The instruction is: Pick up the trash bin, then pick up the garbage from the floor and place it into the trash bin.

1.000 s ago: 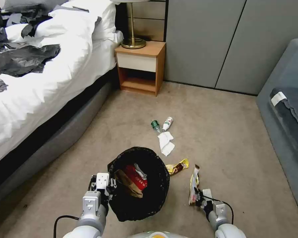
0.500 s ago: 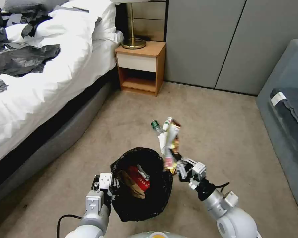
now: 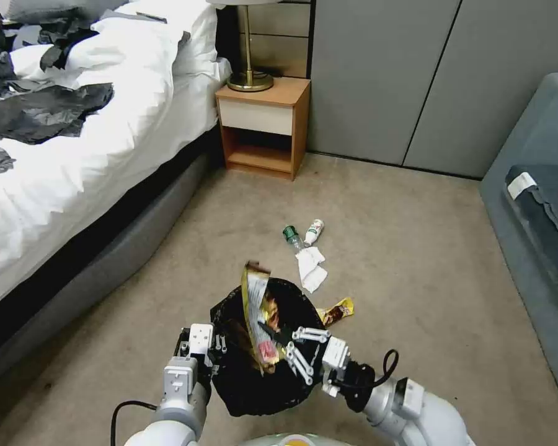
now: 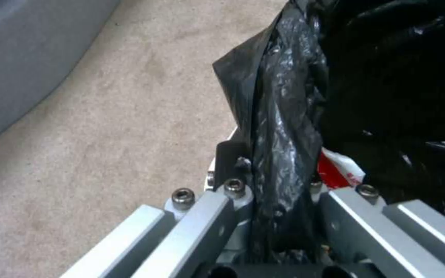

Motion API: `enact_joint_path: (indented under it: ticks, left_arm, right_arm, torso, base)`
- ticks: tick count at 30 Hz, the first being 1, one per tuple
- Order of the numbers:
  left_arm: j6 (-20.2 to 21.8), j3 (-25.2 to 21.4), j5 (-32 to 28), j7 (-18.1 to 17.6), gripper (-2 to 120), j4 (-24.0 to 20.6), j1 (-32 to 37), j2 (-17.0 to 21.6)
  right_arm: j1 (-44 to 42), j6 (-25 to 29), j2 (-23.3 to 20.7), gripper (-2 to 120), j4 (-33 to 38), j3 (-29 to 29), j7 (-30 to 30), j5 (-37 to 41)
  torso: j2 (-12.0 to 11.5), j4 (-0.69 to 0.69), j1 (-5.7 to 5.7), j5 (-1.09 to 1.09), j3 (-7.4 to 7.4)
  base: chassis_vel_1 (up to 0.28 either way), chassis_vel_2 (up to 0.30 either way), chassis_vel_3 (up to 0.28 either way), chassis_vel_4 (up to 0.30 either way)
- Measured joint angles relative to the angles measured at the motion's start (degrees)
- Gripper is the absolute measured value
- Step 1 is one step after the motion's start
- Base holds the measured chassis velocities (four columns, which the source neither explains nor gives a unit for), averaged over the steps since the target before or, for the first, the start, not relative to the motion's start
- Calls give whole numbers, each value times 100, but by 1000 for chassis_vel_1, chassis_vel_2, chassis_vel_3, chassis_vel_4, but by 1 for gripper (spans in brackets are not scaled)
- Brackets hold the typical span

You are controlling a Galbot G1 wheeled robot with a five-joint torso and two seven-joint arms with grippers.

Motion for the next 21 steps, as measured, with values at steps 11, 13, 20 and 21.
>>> enact_joint_path:
  ticks: [11, 13, 20, 21]
  left_arm:
    - [5, 43, 41, 0, 1, -78, 83, 1]
    - [5, 43, 41, 0, 1, -82, 86, 2]
    - [5, 88, 68, 0, 1, -86, 107, -4]
    - [5, 88, 68, 0, 1, -86, 107, -4]
  right_arm:
    - [203, -9, 99, 22, -517, 37, 76, -213]
    - [206, -8, 94, 27, -517, 47, 76, -213]
    - [202, -6, 62, 56, -519, 73, 77, -213]
    - [202, -6, 62, 56, -519, 73, 77, -213]
  torso:
    - [0, 0, 0, 0, 0]
    - [0, 0, 0, 0, 0]
    - [0, 0, 0, 0, 0]
    - [0, 0, 0, 0, 0]
  base:
    - [0, 0, 0, 0]
    - [0, 0, 0, 0]
    - [0, 0, 0, 0]
    - [0, 0, 0, 0]
